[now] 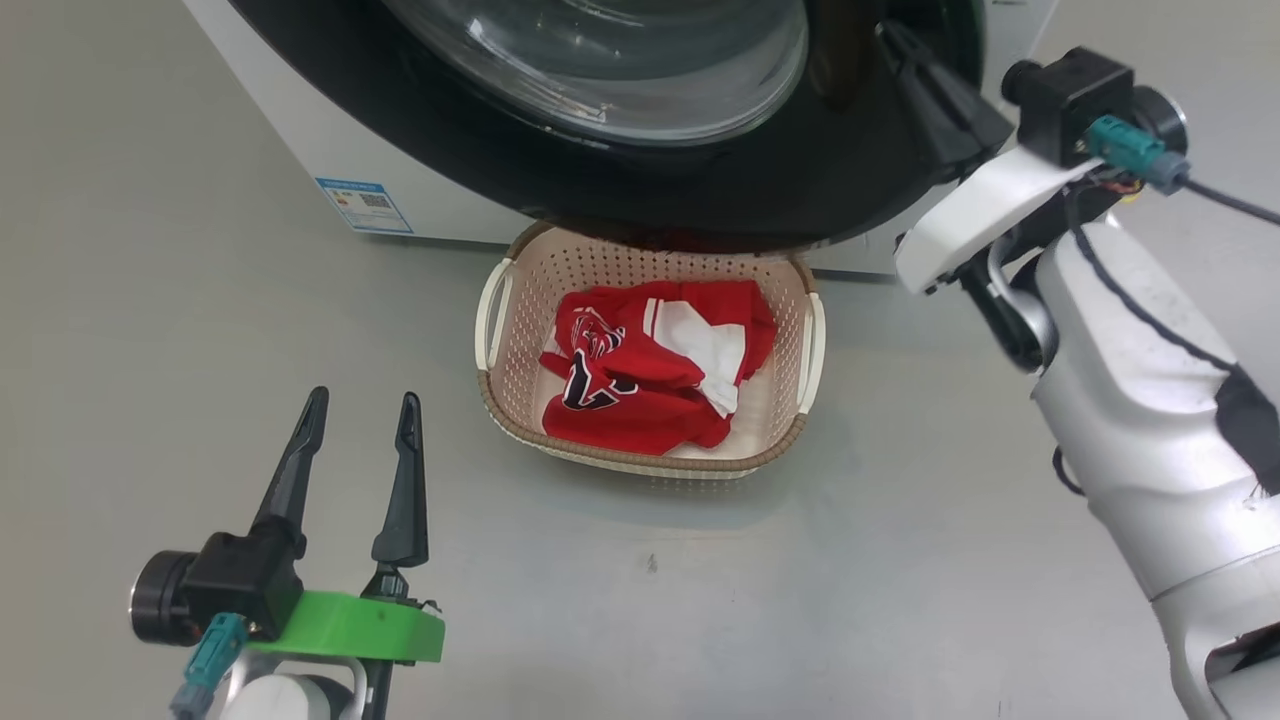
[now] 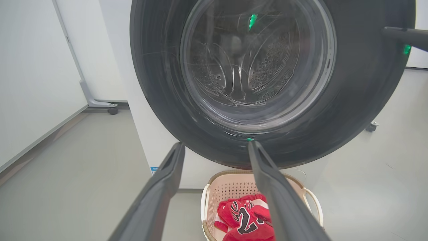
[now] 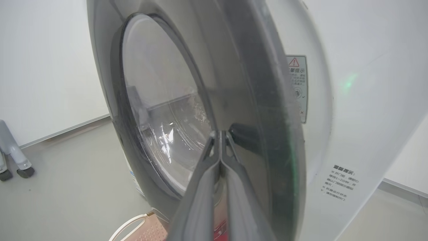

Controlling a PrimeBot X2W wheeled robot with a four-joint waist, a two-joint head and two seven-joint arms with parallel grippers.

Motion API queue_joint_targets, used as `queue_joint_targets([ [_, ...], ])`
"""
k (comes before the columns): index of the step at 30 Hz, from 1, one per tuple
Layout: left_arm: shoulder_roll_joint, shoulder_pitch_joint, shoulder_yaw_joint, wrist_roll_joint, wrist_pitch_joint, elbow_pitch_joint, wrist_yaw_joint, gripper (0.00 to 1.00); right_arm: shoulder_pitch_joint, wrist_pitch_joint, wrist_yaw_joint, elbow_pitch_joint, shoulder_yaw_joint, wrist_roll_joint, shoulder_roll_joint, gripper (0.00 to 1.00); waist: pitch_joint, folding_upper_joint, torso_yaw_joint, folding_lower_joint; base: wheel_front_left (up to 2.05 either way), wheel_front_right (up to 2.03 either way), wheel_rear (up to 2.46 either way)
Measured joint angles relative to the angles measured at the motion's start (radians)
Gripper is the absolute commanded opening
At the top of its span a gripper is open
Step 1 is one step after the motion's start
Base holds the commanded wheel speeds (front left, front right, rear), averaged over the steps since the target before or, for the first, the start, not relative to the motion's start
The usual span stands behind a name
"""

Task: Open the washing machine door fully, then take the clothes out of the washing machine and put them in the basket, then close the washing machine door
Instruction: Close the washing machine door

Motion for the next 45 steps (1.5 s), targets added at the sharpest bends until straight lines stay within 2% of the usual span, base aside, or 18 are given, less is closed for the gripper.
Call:
queue_joint_targets([
  [5, -0.011, -0.015, -0.010, 0.000, 0.000, 0.000, -0.004, 1.00, -0.078, 0.000, -0.016, 0.030, -0.035, 0.000, -0.035, 0.00, 0.033, 0.0000, 0.027, 0.0000, 0.00, 0.00, 0.00],
  [17, -0.028, -0.061, -0.018, 0.000, -0.009, 0.012, -0.007, 1.00, -0.221, -0.010, -0.026, 0.080, -0.075, -0.009, -0.090, 0.00, 0.116, 0.0000, 0.095, 0.0000, 0.00, 0.00, 0.00],
  [25, -0.037, -0.074, -0.012, -0.002, -0.010, 0.030, -0.007, 1.00, -0.242, -0.025, -0.025, 0.115, -0.078, -0.009, -0.080, 0.00, 0.144, 0.0000, 0.120, 0.0000, 0.00, 0.00, 0.00],
  [32, -0.040, -0.089, -0.003, -0.002, -0.010, 0.052, -0.007, 1.00, -0.238, -0.035, -0.014, 0.130, -0.028, -0.025, -0.059, 0.00, 0.139, 0.0000, 0.114, 0.0001, 0.00, 0.00, 0.00],
  [39, -0.041, -0.090, 0.012, -0.002, -0.010, 0.072, -0.007, 1.00, -0.173, -0.044, 0.002, 0.124, 0.012, -0.026, -0.017, 0.00, 0.113, 0.0000, 0.093, 0.0000, 0.00, 0.00, 0.00],
  [45, -0.039, -0.090, 0.022, 0.000, -0.010, 0.084, -0.007, 1.00, -0.086, -0.044, 0.003, 0.077, 0.015, -0.016, 0.004, 0.00, 0.083, 0.0000, 0.063, 0.0000, 0.00, 0.00, 0.00],
])
